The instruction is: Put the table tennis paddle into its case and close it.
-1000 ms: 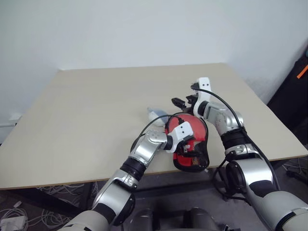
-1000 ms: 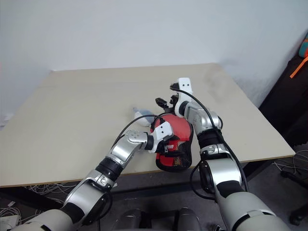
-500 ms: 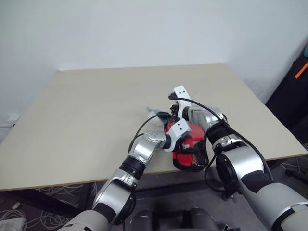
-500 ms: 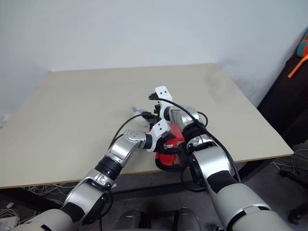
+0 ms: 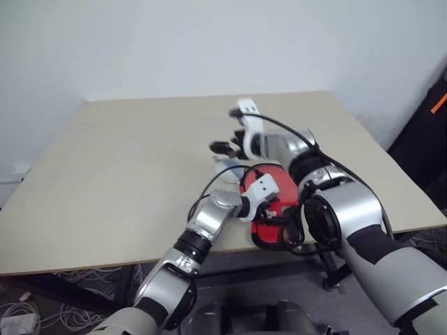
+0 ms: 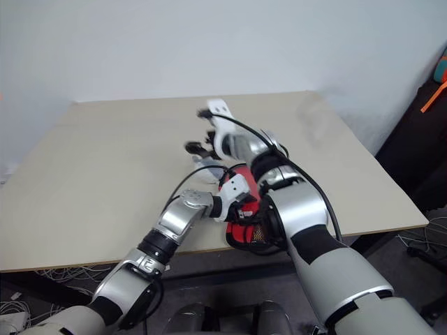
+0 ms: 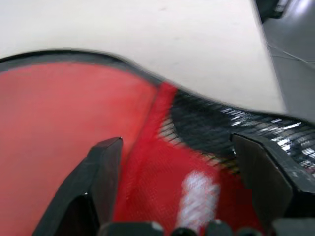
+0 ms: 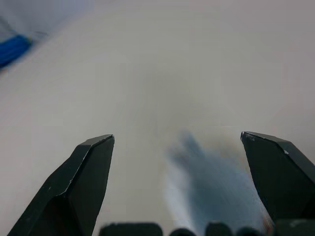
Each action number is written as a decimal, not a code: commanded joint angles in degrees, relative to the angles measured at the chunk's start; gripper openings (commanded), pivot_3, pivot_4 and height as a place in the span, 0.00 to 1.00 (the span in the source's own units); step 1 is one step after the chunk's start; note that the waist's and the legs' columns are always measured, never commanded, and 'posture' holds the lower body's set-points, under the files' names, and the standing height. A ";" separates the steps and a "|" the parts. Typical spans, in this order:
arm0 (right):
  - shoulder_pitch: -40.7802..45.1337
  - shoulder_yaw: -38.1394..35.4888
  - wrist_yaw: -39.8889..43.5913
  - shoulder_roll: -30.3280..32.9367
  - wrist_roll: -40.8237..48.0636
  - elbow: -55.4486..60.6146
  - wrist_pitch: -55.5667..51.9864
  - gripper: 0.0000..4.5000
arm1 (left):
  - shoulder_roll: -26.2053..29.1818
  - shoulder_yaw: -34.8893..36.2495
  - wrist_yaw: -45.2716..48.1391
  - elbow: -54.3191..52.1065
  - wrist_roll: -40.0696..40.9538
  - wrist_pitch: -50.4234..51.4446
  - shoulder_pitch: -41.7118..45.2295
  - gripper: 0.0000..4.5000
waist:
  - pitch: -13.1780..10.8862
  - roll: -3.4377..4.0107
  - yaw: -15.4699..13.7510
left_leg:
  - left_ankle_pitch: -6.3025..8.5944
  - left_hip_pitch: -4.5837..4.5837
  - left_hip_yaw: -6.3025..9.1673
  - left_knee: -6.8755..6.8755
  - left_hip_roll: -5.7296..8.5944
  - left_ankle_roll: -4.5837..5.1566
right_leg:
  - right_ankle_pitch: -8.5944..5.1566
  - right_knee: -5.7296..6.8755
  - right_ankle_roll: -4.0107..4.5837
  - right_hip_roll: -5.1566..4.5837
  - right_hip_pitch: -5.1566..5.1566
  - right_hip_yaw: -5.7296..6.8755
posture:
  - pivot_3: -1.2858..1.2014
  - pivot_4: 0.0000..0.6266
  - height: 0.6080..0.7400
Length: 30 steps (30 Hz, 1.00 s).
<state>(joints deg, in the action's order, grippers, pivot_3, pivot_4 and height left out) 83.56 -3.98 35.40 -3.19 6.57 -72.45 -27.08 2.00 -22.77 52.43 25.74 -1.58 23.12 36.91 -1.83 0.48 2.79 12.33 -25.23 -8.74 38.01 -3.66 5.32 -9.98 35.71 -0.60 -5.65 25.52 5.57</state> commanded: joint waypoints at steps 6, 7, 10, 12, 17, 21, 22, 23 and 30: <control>-2.20 4.42 -0.21 -3.08 -5.69 -2.26 3.44 1.00 | -0.49 -2.78 -0.53 1.86 -0.98 1.32 -1.34 0.82 | 0.10 -0.16 0.05 | 0.01 0.01 0.00 0.05 0.08 0.02 | -0.02 0.03 0.06 -0.20 -0.01 0.05 | 0.52 0.00 1.00; -2.74 5.18 -1.07 -3.36 -6.74 -2.56 4.09 1.00 | -0.54 -2.80 -0.67 1.70 -0.97 1.43 -1.46 0.82 | 0.10 -0.16 0.05 | 0.01 -0.02 -0.01 0.03 0.08 0.02 | -0.02 0.04 0.05 -0.19 0.02 0.05 | 0.52 0.00 1.00; -4.10 7.55 -3.44 -3.68 -10.07 -3.13 6.82 1.00 | -0.69 -2.86 -1.30 1.26 -0.97 1.80 -1.89 0.82 | 0.10 -0.16 0.06 | -0.01 -0.09 -0.01 0.02 0.07 -0.01 | 0.00 0.08 0.02 -0.17 0.04 0.05 | 0.52 0.00 1.00; -4.43 7.72 -3.95 -3.70 -10.75 -3.43 7.00 1.00 | -0.73 -2.94 -1.60 0.86 -0.94 2.07 -2.19 0.82 | 0.10 -0.16 0.03 | -0.01 -0.09 -0.01 0.03 0.07 -0.01 | 0.00 0.08 0.02 -0.17 0.03 0.05 | 0.52 0.00 1.00; -5.91 9.46 -6.40 -3.45 -13.73 -4.10 8.30 1.00 | -0.60 -2.69 -2.36 -0.06 -0.61 3.02 -2.81 0.82 | 0.10 -0.16 0.06 | -0.01 -0.09 -0.02 0.05 0.08 -0.01 | 0.00 0.07 0.02 -0.17 0.02 0.05 | 0.52 0.00 1.00; -6.95 11.38 -9.51 -3.23 -16.44 -4.53 9.60 1.00 | -0.63 -2.76 -2.57 -0.40 -0.48 3.42 -2.96 0.82 | 0.10 -0.16 0.05 | -0.02 -0.09 -0.03 0.04 0.07 -0.02 | -0.01 0.08 0.02 -0.17 0.02 0.05 | 0.52 0.00 1.00; -7.10 11.55 -10.08 -3.22 -16.81 -4.64 9.48 1.00 | -0.71 -2.79 -2.68 -0.41 -0.48 3.51 -2.94 0.82 | 0.10 -0.16 0.05 | -0.03 -0.09 -0.04 0.04 0.07 -0.03 | -0.01 0.07 0.02 -0.17 0.02 0.05 | 0.52 0.00 1.00; -7.22 11.68 -10.44 -3.23 -17.16 -4.73 9.35 1.00 | -0.74 -2.80 -2.75 -0.41 -0.46 3.57 -2.91 0.82 | 0.10 -0.16 0.05 | -0.04 -0.09 -0.05 0.04 0.07 -0.06 | -0.01 0.08 0.02 -0.17 0.02 0.05 | 0.52 0.00 1.00; -7.61 11.70 -11.78 -3.48 -18.27 -4.94 8.91 0.88 | -0.78 -2.55 -3.11 0.19 -0.32 3.58 -2.47 0.83 | 0.10 -0.16 0.05 | -0.06 -0.09 -0.05 0.05 0.07 -0.08 | -0.01 0.08 0.02 -0.17 0.00 0.05 | 0.52 0.00 1.00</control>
<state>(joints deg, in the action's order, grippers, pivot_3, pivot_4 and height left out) 75.78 7.98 24.65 -7.27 -11.16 -77.81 -18.20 1.15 -23.98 49.14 23.69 -1.50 24.32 35.43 -1.72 0.32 2.84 12.28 -25.32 -8.79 38.05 -3.59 5.25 -9.98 35.78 -0.58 -5.81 25.51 5.62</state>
